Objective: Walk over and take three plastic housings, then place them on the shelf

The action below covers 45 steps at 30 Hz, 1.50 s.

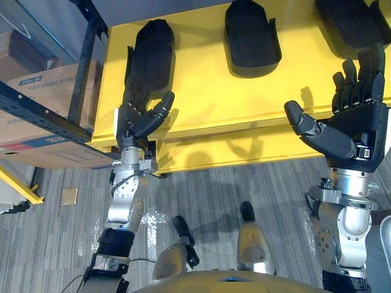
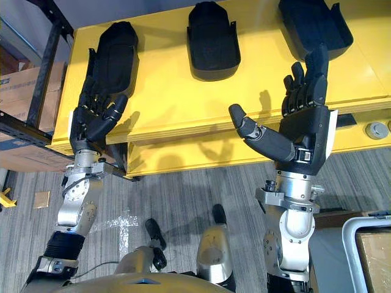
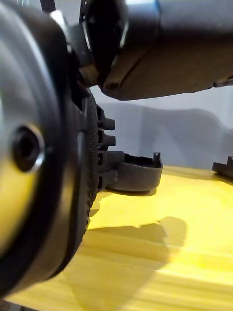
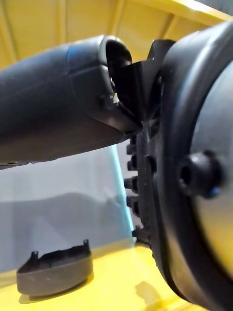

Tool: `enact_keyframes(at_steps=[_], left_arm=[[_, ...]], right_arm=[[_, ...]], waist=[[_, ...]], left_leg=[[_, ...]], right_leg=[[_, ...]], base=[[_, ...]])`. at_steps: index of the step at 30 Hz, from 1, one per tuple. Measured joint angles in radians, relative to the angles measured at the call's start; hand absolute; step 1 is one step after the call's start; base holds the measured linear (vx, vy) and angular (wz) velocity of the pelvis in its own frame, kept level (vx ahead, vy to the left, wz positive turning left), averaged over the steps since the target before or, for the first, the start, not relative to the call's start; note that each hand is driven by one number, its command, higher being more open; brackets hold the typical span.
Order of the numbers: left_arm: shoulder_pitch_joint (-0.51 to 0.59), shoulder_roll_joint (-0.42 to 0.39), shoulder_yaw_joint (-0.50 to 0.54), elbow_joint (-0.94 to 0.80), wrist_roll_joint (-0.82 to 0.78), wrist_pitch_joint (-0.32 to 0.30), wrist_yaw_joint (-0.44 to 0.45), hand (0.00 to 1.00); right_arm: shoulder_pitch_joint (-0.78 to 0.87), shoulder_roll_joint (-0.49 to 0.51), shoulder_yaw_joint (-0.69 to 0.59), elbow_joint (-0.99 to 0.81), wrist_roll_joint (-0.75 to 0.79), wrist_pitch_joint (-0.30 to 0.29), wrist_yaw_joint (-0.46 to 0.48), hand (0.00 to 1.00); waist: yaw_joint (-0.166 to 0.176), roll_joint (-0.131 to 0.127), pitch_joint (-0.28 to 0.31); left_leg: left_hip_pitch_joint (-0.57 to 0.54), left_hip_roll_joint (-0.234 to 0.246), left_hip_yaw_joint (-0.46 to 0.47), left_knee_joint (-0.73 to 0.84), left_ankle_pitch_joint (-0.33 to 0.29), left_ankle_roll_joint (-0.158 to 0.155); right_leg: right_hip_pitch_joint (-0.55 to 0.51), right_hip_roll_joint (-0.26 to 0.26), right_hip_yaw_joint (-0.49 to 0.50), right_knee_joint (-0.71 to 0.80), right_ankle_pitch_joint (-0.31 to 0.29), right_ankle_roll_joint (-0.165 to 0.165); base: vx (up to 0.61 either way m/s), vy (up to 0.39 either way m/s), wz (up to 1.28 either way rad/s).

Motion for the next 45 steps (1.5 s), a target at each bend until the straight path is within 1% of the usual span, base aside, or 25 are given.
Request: enact_keyframes(at_steps=[2, 5, 9, 21, 24, 28, 30, 31, 33, 35, 36, 37, 38, 39, 40, 43, 45], left_arm=[[-0.029, 0.0, 0.001, 0.025, 0.0, -0.007, 0.011, 1.0], [-0.041, 0.0, 0.006, 0.033, 0.0, -0.01, 0.02, 1.0], [-0.062, 0.016, 0.017, 0.035, 0.0, -0.01, 0.032, 1.0], [-0.071, 0.017, 0.032, 0.044, 0.002, -0.018, 0.046, 1.0], [-0.046, 0.013, 0.029, 0.02, 0.01, -0.018, 0.054, 1.0], [0.095, -0.004, 0.007, -0.12, 0.113, -0.007, 0.08, 1.0], [0.192, -0.023, -0.016, -0.204, 0.161, -0.007, 0.074, 1.0], [0.212, -0.029, -0.021, -0.219, 0.168, -0.009, 0.072, 1.0], [0.273, -0.047, -0.04, -0.248, 0.179, -0.01, 0.061, 1.0], [0.339, -0.068, -0.039, -0.276, 0.179, -0.014, 0.063, 1.0], [0.392, -0.073, -0.036, -0.283, 0.18, -0.03, 0.073, 1.0], [0.414, -0.073, -0.033, -0.283, 0.179, -0.036, 0.078, 1.0], [0.449, -0.075, -0.031, -0.282, 0.176, -0.039, 0.083, 1.0], [0.466, -0.078, -0.029, -0.281, 0.177, -0.042, 0.084, 1.0], [0.507, -0.089, -0.019, -0.265, 0.215, -0.059, 0.088, 1.0], [0.548, -0.097, -0.013, -0.193, 0.32, -0.081, 0.118, 1.0], [0.572, -0.101, -0.017, -0.083, 0.361, -0.083, 0.131, 1.0]], right_arm=[[0.0, 0.0, 0.001, 0.0, 0.0, 0.0, 0.001, 1.0], [0.0, 0.0, 0.001, 0.0, 0.0, 0.0, 0.002, 1.0], [0.0, 0.0, 0.001, 0.002, 0.0, 0.0, 0.005, 1.0], [0.003, 0.001, 0.003, 0.002, -0.002, 0.0, 0.009, 1.0], [0.013, 0.004, 0.013, 0.003, -0.009, 0.0, -0.004, 1.0], [0.067, 0.038, 0.014, 0.016, -0.094, 0.0, -0.063, 1.0], [0.092, 0.067, 0.026, 0.064, -0.16, 0.0, -0.123, 1.0], [0.096, 0.072, 0.033, 0.079, -0.172, 0.0, -0.145, 1.0], [0.123, 0.094, 0.046, 0.125, -0.243, 0.009, -0.231, 1.0], [0.149, 0.118, 0.048, 0.156, -0.321, 0.04, -0.326, 1.0], [0.161, 0.142, 0.041, 0.187, -0.348, 0.05, -0.402, 1.0], [0.169, 0.154, 0.034, 0.203, -0.353, 0.052, -0.428, 1.0], [0.18, 0.174, 0.01, 0.23, -0.354, 0.061, -0.476, 1.0], [0.185, 0.181, -0.002, 0.247, -0.354, 0.062, -0.498, 1.0], [0.202, 0.199, -0.033, 0.293, -0.355, 0.064, -0.549, 1.0], [0.228, 0.217, -0.076, 0.377, -0.356, 0.062, -0.63, 1.0], [0.241, 0.219, -0.105, 0.476, -0.353, 0.054, -0.708, 1.0]], waist=[[0.0, -0.002, 0.001], [-0.002, -0.006, 0.004], [-0.003, -0.02, 0.016], [-0.001, -0.02, 0.018], [-0.001, -0.02, 0.018], [0.004, -0.018, 0.016], [0.016, -0.017, 0.01], [0.024, -0.016, 0.006], [0.052, -0.007, -0.028], [0.066, -0.007, -0.054], [0.074, -0.009, -0.075], [0.079, -0.01, -0.084], [0.088, -0.013, -0.096], [0.088, -0.015, -0.1], [0.089, -0.022, -0.112], [0.089, -0.028, -0.131], [0.088, -0.031, -0.154]], left_leg=[[0.0, 0.001, 0.002, 0.0, 0.0, 0.0], [0.0, 0.001, 0.003, 0.0, -0.001, 0.0], [-0.002, 0.001, 0.007, 0.0, -0.001, 0.001], [-0.003, 0.001, 0.014, 0.0, -0.004, 0.001], [-0.002, 0.001, 0.004, 0.0, -0.004, 0.002], [0.013, 0.002, -0.031, 0.001, -0.005, 0.002], [0.032, 0.002, -0.062, 0.0, -0.007, 0.004], [0.035, 0.002, -0.069, 0.0, -0.008, 0.003], [0.034, 0.002, -0.088, 0.0, -0.01, 0.003], [0.035, 0.001, -0.104, 0.0, -0.013, 0.0], [0.035, 0.001, -0.115, 0.0, -0.014, -0.001], [0.035, 0.001, -0.115, 0.0, -0.014, -0.001], [0.036, 0.001, -0.117, 0.0, -0.014, -0.002], [0.036, 0.001, -0.12, 0.0, -0.015, -0.003], [0.037, 0.001, -0.124, 0.0, -0.016, -0.004], [0.041, 0.002, -0.124, -0.001, -0.019, -0.007], [0.045, 0.003, -0.119, -0.001, -0.032, -0.011]], right_leg=[[-0.002, 0.002, 0.002, 0.0, 0.0, -0.001], [-0.003, 0.002, 0.003, 0.0, -0.001, -0.001], [-0.008, 0.002, 0.007, 0.002, -0.001, -0.002], [-0.013, 0.003, 0.014, 0.002, -0.002, -0.002], [-0.004, 0.003, 0.004, -0.002, -0.004, -0.001], [0.042, 0.001, -0.034, -0.02, -0.006, -0.006], [0.087, -0.004, -0.072, -0.021, -0.02, -0.01], [0.096, -0.005, -0.08, -0.022, -0.024, -0.01], [0.116, -0.006, -0.106, -0.036, -0.025, -0.01], [0.137, -0.007, -0.122, -0.05, -0.025, -0.01], [0.146, -0.007, -0.136, -0.056, -0.026, -0.011], [0.147, -0.007, -0.137, -0.056, -0.026, -0.011], [0.152, -0.007, -0.139, -0.06, -0.025, -0.011], [0.156, -0.007, -0.141, -0.062, -0.025, -0.011], [0.164, -0.007, -0.148, -0.071, -0.024, -0.01], [0.171, -0.007, -0.151, -0.075, -0.024, -0.01], [0.178, -0.005, -0.15, -0.089, -0.024, -0.01]], base=[[0.03, -0.024, -0.04], [0.01, -0.008, 0.0], [0.0, 0.0, 0.0], [0.01, -0.008, -0.01], [0.02, -0.012, 0.08], [0.04, -0.013, 0.25], [0.05, -0.014, 0.4], [0.02, -0.013, 0.38], [0.02, -0.014, 0.28], [0.03, -0.013, 0.28], [0.03, -0.009, 0.23], [0.03, -0.011, 0.14], [0.02, -0.004, 0.04], [0.01, -0.001, 0.09], [0.0, 0.001, 0.08], [0.0, 0.001, 0.02], [-0.02, 0.009, -0.06]])
